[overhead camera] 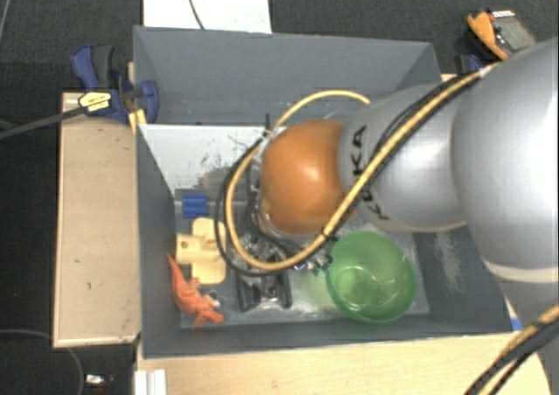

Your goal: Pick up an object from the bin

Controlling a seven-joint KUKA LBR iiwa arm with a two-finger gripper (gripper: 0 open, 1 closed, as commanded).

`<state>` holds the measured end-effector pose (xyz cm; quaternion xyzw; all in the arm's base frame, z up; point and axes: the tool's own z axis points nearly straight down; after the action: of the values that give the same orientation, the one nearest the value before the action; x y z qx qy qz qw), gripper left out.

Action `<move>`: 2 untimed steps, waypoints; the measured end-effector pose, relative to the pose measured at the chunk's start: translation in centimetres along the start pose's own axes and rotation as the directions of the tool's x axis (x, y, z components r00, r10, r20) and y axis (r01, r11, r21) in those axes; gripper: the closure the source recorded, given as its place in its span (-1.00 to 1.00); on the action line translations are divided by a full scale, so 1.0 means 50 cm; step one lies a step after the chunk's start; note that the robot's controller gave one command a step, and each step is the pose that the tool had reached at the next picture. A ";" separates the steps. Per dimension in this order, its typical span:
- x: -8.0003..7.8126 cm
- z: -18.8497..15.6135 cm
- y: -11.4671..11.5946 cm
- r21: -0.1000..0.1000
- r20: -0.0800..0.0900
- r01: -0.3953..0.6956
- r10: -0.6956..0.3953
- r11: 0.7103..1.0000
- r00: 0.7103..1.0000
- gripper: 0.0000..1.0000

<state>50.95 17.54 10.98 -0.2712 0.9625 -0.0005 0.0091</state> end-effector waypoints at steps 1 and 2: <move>0.015 -0.006 -0.052 -0.006 0.005 0.103 -0.103 0.995 0.995 1.00; 0.027 0.043 -0.228 -0.002 0.015 0.071 -0.071 0.997 0.997 -1.00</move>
Offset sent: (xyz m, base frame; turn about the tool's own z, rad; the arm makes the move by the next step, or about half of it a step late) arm 0.0449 -0.1046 -0.0245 -0.0747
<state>55.77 7.12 8.90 -0.3052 0.9521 0.0023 0.0161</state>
